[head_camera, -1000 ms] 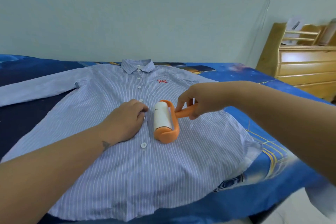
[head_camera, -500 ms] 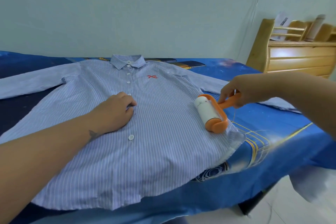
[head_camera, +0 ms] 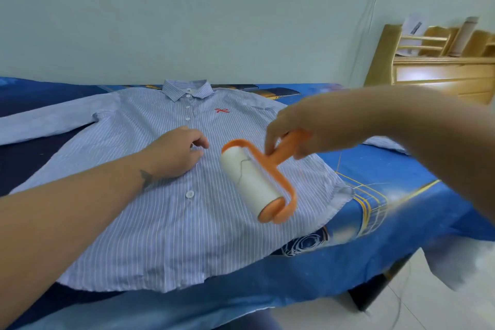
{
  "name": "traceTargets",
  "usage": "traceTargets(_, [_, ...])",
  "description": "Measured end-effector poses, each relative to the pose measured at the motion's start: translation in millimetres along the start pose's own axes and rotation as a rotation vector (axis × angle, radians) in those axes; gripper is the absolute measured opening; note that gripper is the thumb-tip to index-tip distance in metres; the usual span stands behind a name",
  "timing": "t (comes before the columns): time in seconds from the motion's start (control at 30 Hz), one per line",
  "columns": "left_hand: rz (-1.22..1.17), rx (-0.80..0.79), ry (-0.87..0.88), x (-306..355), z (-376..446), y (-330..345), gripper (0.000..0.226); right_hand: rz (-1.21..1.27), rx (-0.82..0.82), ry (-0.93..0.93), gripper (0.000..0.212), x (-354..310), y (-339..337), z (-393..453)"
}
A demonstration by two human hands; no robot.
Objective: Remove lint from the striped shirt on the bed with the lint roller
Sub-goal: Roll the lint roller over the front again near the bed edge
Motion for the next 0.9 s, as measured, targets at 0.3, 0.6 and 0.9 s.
traceTargets(0.3, [-0.326, 0.224, -0.098, 7.8, -14.1, 6.3, 0.014, 0.195, 0.021, 0.002, 0.033, -27.4, 35.6, 25.5])
traceTargets(0.6, [-0.041, 0.107, 0.067, 22.9, -22.8, 13.9, 0.012, 0.244, -0.043, 0.128, 0.039, 19.9, 46.5, 8.9])
traceTargets(0.9, [0.007, 0.089, 0.103, 24.7, -24.6, 14.1, 0.017, 0.240, -0.071, 0.233, 0.041, 62.4, 53.5, -18.7])
Point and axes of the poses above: each hand's wrist, its own z-axis towards the middle knuckle, its own y-axis out of the palm, x = y × z, the point moved 6 cm from there along z, towards the middle knuckle, and after that the axes turned 3 degrees about x, right-handed, at the moved point
